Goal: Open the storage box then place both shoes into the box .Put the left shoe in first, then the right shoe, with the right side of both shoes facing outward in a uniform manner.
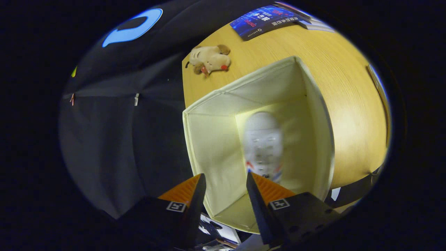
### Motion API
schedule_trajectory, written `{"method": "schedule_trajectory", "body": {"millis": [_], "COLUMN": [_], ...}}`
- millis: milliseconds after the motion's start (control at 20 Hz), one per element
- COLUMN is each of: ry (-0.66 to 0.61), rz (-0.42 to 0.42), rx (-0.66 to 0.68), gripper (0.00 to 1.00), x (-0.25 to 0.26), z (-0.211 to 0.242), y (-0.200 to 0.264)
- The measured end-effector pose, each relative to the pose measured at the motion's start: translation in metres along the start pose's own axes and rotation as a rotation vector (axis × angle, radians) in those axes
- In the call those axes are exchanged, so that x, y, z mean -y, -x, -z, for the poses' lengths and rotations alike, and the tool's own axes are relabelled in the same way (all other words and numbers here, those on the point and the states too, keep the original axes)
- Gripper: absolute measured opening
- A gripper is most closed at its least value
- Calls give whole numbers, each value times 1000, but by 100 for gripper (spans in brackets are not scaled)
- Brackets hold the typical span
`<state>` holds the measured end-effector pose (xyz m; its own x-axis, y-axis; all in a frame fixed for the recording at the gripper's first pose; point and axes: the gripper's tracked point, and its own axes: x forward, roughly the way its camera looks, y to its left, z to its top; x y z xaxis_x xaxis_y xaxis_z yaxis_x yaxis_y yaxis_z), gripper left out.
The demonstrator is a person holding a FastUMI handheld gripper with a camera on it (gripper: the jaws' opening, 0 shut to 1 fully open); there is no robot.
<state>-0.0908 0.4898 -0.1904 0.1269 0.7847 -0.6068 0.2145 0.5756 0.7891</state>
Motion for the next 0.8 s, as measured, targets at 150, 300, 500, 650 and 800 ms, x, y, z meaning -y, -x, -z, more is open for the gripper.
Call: {"method": "schedule_trajectory", "body": {"millis": [150, 300, 500, 650, 800], "ry": [31, 65, 160, 228, 250], "rz": [-24, -61, -81, -26, 84], "rx": [0, 35, 161, 275, 354], "gripper": [94, 94, 94, 94, 94], "x": [-3, -5, 4, 36, 93], "z": [2, -7, -42, -75, -103], "y": [12, 38, 99, 154, 197]}}
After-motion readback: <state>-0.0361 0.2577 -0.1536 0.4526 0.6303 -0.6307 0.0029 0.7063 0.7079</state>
